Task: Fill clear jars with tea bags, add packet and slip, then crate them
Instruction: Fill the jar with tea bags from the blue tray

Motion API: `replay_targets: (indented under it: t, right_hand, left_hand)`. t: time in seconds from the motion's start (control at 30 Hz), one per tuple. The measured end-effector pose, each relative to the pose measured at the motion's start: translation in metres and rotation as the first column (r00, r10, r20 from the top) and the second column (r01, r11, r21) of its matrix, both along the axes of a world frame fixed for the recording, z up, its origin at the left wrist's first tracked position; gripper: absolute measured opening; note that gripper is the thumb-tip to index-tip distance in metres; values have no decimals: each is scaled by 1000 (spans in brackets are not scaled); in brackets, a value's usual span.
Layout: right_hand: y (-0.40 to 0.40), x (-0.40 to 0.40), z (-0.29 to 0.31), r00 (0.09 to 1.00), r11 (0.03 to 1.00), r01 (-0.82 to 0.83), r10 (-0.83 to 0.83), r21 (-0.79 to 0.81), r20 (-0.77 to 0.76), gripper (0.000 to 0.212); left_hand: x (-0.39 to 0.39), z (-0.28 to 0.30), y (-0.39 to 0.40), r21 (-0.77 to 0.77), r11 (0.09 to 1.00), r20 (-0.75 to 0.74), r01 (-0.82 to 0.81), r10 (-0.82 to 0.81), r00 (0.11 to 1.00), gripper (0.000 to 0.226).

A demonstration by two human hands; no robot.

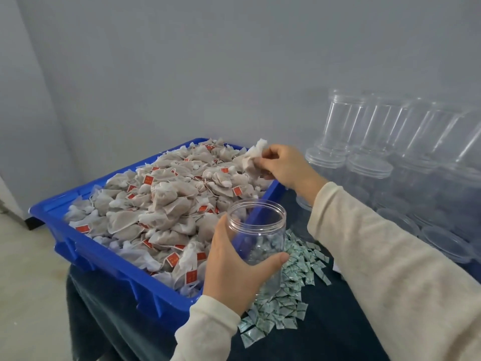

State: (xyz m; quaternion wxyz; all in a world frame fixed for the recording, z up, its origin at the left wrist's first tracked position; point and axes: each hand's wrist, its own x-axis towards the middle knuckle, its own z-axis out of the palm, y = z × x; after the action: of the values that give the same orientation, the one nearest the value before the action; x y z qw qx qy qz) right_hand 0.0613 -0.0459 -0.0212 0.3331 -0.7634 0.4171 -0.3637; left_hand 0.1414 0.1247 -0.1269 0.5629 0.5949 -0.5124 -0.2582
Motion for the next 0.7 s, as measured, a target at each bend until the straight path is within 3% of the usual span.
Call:
replay_targets:
  t: [0.13,0.23,0.33,0.5,0.7]
  right_hand:
    - [31,-21,32,974,984,-128,102,121,201,7]
    - [54,-32,38,958,963,-237,211,126,194,12]
    - [70,-38,31,963,957,-267,262,110,63,16]
    - [85,-44,24,926,957,-271,229,-104,-299,18]
    - [96,-46,29,807,918,-386,289,-90,-514,16]
  left_hand:
    - [-1,0,-1,4,1000,-6,-1,1,1000,131]
    - [-3,1,-1,-5,1000,-10,-19,19,1000,128]
    - [-4,3,0,-24,999,-18,-37,36,999,126]
    - [-8,3,3,-42,997,28,-63,65,998,122]
    - [-11,-1,3,-46,998,52,-44,46,998,116]
